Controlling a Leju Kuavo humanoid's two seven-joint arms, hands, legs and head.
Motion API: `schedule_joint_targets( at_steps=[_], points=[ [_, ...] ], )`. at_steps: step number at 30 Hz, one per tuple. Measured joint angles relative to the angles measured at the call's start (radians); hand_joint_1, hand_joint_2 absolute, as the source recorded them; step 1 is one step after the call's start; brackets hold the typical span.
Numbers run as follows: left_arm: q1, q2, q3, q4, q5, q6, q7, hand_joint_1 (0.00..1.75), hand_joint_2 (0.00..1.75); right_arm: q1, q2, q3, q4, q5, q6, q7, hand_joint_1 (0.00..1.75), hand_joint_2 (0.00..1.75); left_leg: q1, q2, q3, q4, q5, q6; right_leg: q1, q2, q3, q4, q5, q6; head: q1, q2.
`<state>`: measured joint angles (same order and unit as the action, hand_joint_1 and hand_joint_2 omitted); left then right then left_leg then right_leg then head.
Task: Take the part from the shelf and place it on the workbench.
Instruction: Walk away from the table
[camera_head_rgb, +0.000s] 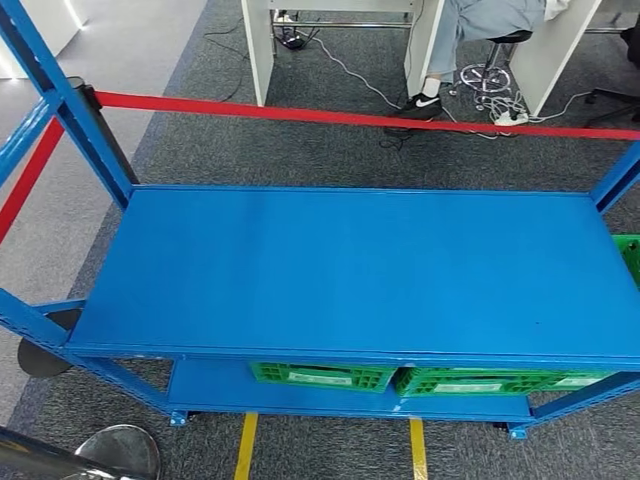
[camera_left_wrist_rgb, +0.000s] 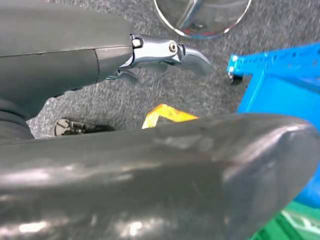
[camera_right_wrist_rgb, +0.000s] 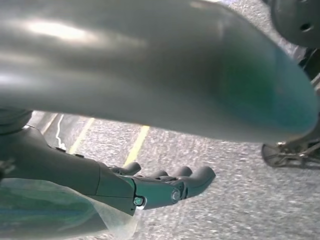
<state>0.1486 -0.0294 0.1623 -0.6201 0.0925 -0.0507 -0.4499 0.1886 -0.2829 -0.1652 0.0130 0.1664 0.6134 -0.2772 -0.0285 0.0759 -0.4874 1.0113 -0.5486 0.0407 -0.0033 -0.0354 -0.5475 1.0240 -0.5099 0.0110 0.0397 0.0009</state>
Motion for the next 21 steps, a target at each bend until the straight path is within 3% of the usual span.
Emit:
schedule_joint_targets(
  at_steps=[1,4,5,8,9,13,21],
  points=[
    [0.000,0.000,-0.002,0.001,0.004,0.000,0.000,0.00,0.00,0.002,-0.001,-0.002,0.000,0.003,0.001,0.001,0.00,0.00,0.000,-0.003,0.002,-0.002,0.003,0.000,-0.002,0.004,0.002,-0.003,0.002,-0.001,-0.002,0.000],
    [-0.006,0.005,-0.009,0.004,0.021,0.002,-0.002,0.00,0.00,0.003,-0.001,-0.011,0.000,0.013,0.002,0.002,0.00,0.00,-0.003,-0.015,0.011,-0.014,0.006,0.018,-0.003,0.010,0.008,-0.008,0.002,0.002,-0.011,0.000],
    [-0.008,0.007,-0.011,0.004,0.026,0.003,-0.002,0.00,0.44,0.002,-0.001,-0.014,0.000,0.015,0.003,0.002,0.00,0.00,-0.004,-0.014,0.013,-0.016,0.002,0.022,-0.002,0.011,0.007,-0.008,0.001,0.002,-0.011,0.000],
    [-0.008,0.009,-0.015,0.006,0.031,0.003,-0.002,0.00,0.44,0.002,-0.001,-0.021,0.000,0.016,0.003,0.002,0.00,0.00,-0.001,-0.015,0.013,-0.017,0.004,0.016,0.000,0.011,0.007,-0.008,0.000,0.001,-0.010,0.000],
    [-0.008,0.009,-0.016,0.007,0.031,0.003,-0.002,0.00,0.00,0.002,-0.001,-0.022,0.000,0.017,0.003,0.002,0.00,0.00,0.000,-0.015,0.012,-0.018,0.005,0.013,0.001,0.010,0.007,-0.008,0.000,0.001,-0.010,0.000],
    [-0.007,0.009,-0.022,0.010,0.033,0.008,-0.004,0.00,0.00,0.002,-0.002,-0.028,0.000,0.024,0.003,0.003,0.00,0.00,0.002,-0.016,0.012,-0.018,0.007,0.005,0.001,0.010,0.008,-0.007,0.001,0.000,-0.010,0.000],
    [-0.007,0.013,-0.048,0.012,0.035,0.019,-0.008,0.00,0.00,0.002,-0.002,-0.046,0.000,0.037,0.004,0.003,0.00,0.00,0.000,-0.016,0.012,-0.018,0.007,0.005,0.000,0.010,0.009,-0.008,0.003,0.002,-0.010,0.000]
  ],
)
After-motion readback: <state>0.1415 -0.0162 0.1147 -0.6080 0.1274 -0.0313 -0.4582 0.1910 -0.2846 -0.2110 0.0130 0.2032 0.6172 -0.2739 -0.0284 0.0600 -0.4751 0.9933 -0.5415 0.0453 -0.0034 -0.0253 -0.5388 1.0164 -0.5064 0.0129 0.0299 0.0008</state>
